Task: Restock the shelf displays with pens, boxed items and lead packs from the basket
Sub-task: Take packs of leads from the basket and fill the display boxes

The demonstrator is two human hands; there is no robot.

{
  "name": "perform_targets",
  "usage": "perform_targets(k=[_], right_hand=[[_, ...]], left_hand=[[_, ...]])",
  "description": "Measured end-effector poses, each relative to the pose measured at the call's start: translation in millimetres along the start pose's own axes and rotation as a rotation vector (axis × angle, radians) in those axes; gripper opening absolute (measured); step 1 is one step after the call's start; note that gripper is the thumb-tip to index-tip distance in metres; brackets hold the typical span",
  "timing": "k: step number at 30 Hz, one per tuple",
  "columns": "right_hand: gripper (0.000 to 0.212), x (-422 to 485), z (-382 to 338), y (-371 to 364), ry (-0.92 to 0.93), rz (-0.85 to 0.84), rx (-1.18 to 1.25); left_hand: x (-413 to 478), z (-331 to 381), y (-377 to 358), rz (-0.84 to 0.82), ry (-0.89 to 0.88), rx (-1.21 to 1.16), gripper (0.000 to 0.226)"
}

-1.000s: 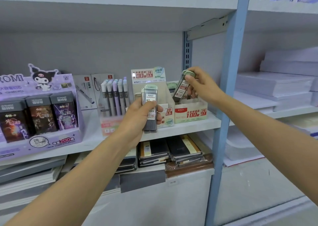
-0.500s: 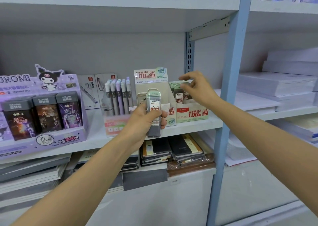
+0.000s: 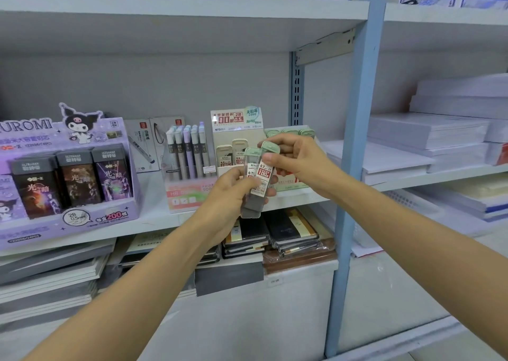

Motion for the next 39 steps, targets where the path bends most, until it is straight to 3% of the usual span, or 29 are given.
perform_targets(k=[7,12,15,17,19,21,23,27,31,39], right_hand=[[0.013,-14.2,-0.4,8.5,0.043,0.013,0.04],[0.036,-25.6,9.7,8.2,-0.008,-0.024,0.0],[0.032,-29.8,12.3,10.3,-0.052,-0.04,-0.045],[0.02,-30.9,9.2,19.7,-0.046,-0.031,-0.106],[0.012,-28.5,1.8,36.6,-0.032,0.025,-0.179],[0.011,-21.3,-9.3,61.0,-0.01,0.152,-0.188],[0.013,-11.0,-22.6,87.0,0.037,0.313,-0.177],[0.018,11.5,-31.7,105.4,0.103,0.46,-0.339],[0.019,25.4,-13.0,95.5,0.111,0.479,-0.473],[0.02,42.1,18.8,81.1,0.016,0.342,-0.606]], left_hand=[[-6.3,4.3,0.2,0.041,-0.051,0.034,0.027],[-9.4,0.2,-11.8,0.025,-0.055,0.06,0.023],[-9.7,-5.6,-18.0,0.043,-0.039,0.059,0.024],[-8.8,-1.3,-20.1,0.014,-0.108,0.212,0.021],[-5.8,9.6,-17.6,0.001,-0.32,0.591,0.021],[-5.2,20.9,-17.6,0.006,-0.596,1.01,0.031],[-2.0,20.3,-20.3,-0.033,-0.729,1.261,0.042],[17.8,-0.7,-24.1,-0.141,-0.595,1.503,0.072],[34.6,-11.0,-26.2,-0.159,-0.559,1.656,0.071],[34.9,-14.4,-29.4,-0.115,-0.595,1.73,0.07]])
Point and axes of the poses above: each hand's wrist, its own x-axis towards the middle knuckle, its own y-axis out of the back of the hand, z = x × y, the point moved 5 cm from there along x, towards the middle knuckle, and after that the axes turned 8 degrees about -y, right-handed, at the moved point
